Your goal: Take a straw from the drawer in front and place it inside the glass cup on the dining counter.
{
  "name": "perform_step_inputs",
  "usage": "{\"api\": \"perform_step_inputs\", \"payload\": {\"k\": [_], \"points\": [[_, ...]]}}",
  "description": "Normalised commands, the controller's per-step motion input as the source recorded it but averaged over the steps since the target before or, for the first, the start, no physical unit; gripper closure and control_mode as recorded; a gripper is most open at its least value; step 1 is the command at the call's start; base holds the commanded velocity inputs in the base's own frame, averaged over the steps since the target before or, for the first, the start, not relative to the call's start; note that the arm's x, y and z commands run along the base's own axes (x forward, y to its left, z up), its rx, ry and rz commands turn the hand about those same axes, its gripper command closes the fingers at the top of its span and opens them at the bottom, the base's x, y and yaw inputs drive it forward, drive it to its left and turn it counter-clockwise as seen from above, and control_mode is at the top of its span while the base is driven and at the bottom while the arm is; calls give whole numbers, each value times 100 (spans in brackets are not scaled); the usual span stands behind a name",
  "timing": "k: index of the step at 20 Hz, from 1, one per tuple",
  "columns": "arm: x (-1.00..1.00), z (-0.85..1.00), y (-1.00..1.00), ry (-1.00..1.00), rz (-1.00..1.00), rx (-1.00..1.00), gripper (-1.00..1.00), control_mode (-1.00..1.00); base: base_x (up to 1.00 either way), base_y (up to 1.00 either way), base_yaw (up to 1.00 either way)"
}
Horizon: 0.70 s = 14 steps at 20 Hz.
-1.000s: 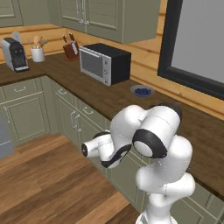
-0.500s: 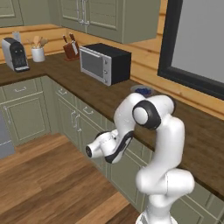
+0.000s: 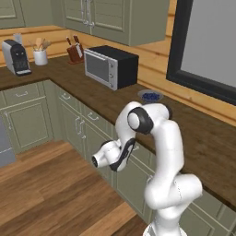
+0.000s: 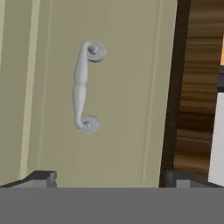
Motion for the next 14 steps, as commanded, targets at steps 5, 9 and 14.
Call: {"api": "perform_step_inputs", "payload": {"k": [5,9,14], "points": [[55,-34,-20,0,0,0,-100,-100,0,0,0],[49,-36,-1,3,0,0,-100,-100,0,0,0],[43,-34,0,2,0,0,-100,-100,0,0,0]]}}
